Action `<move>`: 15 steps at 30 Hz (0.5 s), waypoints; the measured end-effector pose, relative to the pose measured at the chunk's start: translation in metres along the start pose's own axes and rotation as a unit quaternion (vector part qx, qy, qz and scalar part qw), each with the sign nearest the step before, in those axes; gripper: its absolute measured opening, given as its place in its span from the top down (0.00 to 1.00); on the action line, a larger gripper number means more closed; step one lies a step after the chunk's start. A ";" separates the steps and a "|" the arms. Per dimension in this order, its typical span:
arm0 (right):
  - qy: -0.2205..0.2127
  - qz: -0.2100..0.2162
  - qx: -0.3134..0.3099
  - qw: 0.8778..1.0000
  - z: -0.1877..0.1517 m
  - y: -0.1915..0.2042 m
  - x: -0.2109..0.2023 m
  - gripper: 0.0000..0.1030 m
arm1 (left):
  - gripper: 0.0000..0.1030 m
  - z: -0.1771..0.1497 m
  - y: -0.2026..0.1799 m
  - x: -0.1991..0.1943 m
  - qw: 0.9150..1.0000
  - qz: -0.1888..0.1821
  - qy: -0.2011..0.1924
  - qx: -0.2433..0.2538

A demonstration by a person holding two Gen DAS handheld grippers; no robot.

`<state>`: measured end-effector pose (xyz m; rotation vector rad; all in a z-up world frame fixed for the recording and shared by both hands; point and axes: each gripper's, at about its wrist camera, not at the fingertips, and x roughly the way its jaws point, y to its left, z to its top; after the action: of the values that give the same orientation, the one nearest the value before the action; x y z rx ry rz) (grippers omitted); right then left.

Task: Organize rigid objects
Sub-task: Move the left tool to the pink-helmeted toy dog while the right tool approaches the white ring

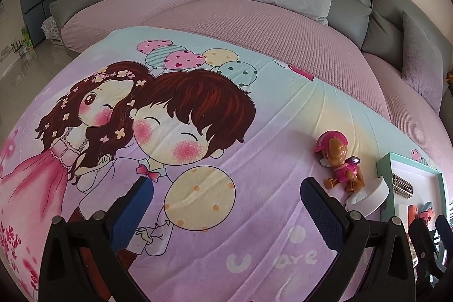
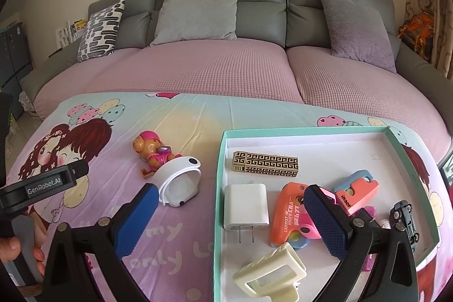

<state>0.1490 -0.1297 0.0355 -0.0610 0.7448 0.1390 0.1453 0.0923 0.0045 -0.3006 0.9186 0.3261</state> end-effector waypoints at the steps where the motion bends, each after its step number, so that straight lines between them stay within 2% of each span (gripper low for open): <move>1: -0.001 -0.002 -0.001 1.000 0.000 0.000 0.000 0.00 | 0.00 0.000 0.000 0.001 1.000 -0.001 0.001 0.000; 15: -0.010 0.015 -0.034 0.999 0.019 0.006 -0.003 0.00 | 0.00 0.001 0.005 0.013 1.000 -0.014 0.012 -0.005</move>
<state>0.1585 -0.1219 0.0514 -0.1128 0.7212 0.1926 0.1518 0.0989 -0.0061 -0.3268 0.9354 0.3010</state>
